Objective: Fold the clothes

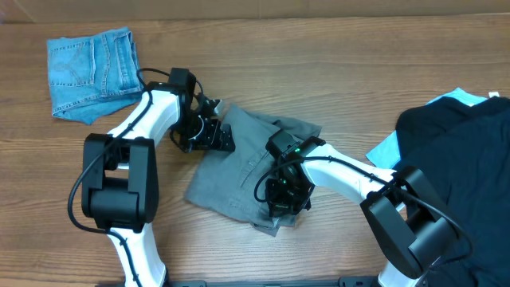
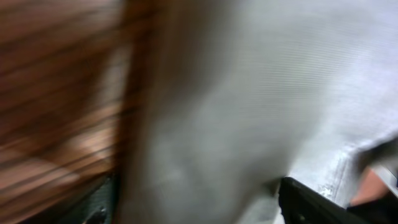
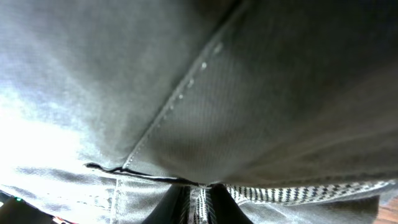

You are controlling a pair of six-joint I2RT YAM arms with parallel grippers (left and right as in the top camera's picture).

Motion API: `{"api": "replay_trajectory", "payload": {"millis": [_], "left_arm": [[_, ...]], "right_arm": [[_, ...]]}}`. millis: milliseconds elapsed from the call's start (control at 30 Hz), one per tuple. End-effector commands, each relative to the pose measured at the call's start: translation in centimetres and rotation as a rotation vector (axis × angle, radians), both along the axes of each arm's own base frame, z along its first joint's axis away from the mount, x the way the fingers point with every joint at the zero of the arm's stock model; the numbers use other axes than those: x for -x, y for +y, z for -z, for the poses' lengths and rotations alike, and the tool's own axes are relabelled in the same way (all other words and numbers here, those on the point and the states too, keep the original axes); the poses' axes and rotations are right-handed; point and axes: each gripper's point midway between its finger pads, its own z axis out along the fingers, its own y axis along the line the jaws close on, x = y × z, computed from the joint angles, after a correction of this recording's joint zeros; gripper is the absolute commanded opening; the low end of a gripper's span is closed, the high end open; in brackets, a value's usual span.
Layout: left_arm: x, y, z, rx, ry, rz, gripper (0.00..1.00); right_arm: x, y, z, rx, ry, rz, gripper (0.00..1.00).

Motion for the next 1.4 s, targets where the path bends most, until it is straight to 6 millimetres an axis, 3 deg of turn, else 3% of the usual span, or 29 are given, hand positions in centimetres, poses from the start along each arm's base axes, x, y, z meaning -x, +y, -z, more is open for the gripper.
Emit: {"api": "replay_trajectory", "payload": {"millis": [0,100,200,367,467,633,800,900,1067,1100,1133,1167,1200,1367], "left_arm": [[2.2,-2.0,2.2,0.145,0.042,0.15,0.65],[2.6,-2.4,1.9,0.185,0.036,0.188,0.4],[2.8,-2.4,1.7,0.187,0.045,0.187,0.04],[1.1,-1.6,-0.6,0.193,0.031,0.14,0.04],[-3.5,1.3,-5.7,0.186,-0.041,0.001,0.04],[-10.0,8.0,-12.4,0.178,-0.219,-0.207,0.04],[-15.6,18.0,-17.6,0.155,-0.436,-0.51,0.04],[-17.3,24.1,-19.2,0.15,-0.547,-0.66,0.04],[-18.8,32.5,-20.6,0.136,-0.697,-0.836,0.04],[-18.7,33.6,-20.7,0.134,-0.71,-0.859,0.07],[-18.6,34.8,-20.9,0.125,-0.729,-0.873,0.28],[-18.5,35.8,-20.7,0.105,-0.735,-0.892,0.71],[-18.1,36.7,-20.4,0.078,-0.73,-0.916,1.0],[-15.2,40.5,-17.7,-0.104,-0.618,-1.038,1.0]], "right_arm": [[0.0,-0.2,0.3,0.011,0.002,0.009,0.13],[0.0,-0.2,0.3,0.011,0.003,0.009,0.13],[-0.3,-0.1,0.0,0.006,-0.004,-0.001,0.12],[-2.0,-0.5,-3.7,-0.046,-0.06,-0.089,0.1],[-4.8,-1.5,-9.1,-0.089,-0.154,-0.045,0.1],[-7.2,-3.1,-14.1,-0.145,-0.276,0.033,0.1],[-7.6,-3.8,-15.5,-0.161,-0.318,0.058,0.1],[-7.6,-3.8,-15.5,-0.16,-0.315,0.065,0.1],[-7.5,-3.7,-15.5,-0.156,-0.307,0.079,0.1],[-7.5,-3.7,-15.5,-0.155,-0.304,0.085,0.1],[-7.5,-3.7,-15.5,-0.155,-0.303,0.088,0.1],[-7.5,-3.8,-15.5,-0.154,-0.303,0.087,0.1],[-7.5,-3.8,-15.5,-0.154,-0.303,0.087,0.1],[-7.7,-3.7,-15.5,-0.158,-0.309,0.088,0.1]]}}
